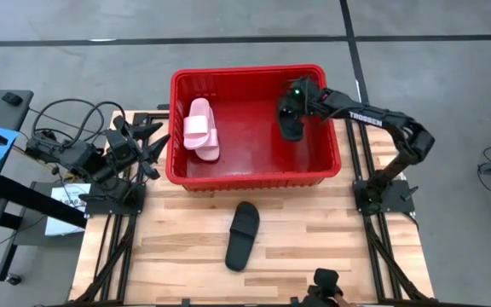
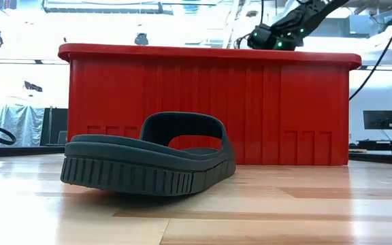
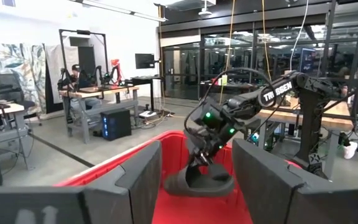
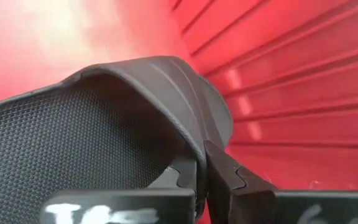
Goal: Pick and place slides into bin
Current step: Put the right black slipper in the red bin
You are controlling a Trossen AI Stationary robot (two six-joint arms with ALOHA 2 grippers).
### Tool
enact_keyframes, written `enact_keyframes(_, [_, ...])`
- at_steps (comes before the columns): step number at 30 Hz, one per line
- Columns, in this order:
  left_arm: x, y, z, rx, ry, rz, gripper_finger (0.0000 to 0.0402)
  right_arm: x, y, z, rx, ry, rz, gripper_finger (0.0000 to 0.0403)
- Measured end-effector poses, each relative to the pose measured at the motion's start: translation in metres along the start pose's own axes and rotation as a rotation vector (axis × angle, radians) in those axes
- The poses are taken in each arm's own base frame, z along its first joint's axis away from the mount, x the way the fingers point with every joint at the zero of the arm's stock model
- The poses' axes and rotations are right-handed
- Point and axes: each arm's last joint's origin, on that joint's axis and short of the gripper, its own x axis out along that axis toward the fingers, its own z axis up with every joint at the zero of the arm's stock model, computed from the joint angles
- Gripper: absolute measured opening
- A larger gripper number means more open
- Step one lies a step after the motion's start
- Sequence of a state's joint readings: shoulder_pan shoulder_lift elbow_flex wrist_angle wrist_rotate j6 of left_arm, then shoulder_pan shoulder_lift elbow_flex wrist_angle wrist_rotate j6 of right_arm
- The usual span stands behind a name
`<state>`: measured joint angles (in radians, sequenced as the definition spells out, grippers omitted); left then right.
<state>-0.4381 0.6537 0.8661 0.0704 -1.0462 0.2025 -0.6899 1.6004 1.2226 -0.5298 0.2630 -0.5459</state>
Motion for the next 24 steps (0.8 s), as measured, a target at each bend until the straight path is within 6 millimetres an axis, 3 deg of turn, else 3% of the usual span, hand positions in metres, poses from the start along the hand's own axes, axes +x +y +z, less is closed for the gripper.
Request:
enact_keyframes(16, [0.0, 0.0, 0.0, 0.004, 0.002, 0.011, 0.0187, 0.04, 0.011, -0.008, -0.009, 0.12, 0.062, 0.0])
enact_keyframes(24, [0.0, 0.0, 0.0, 0.004, 0.002, 0.011, 0.0187, 0.047, 0.011, -0.012, -0.008, 0.146, 0.072, 0.0])
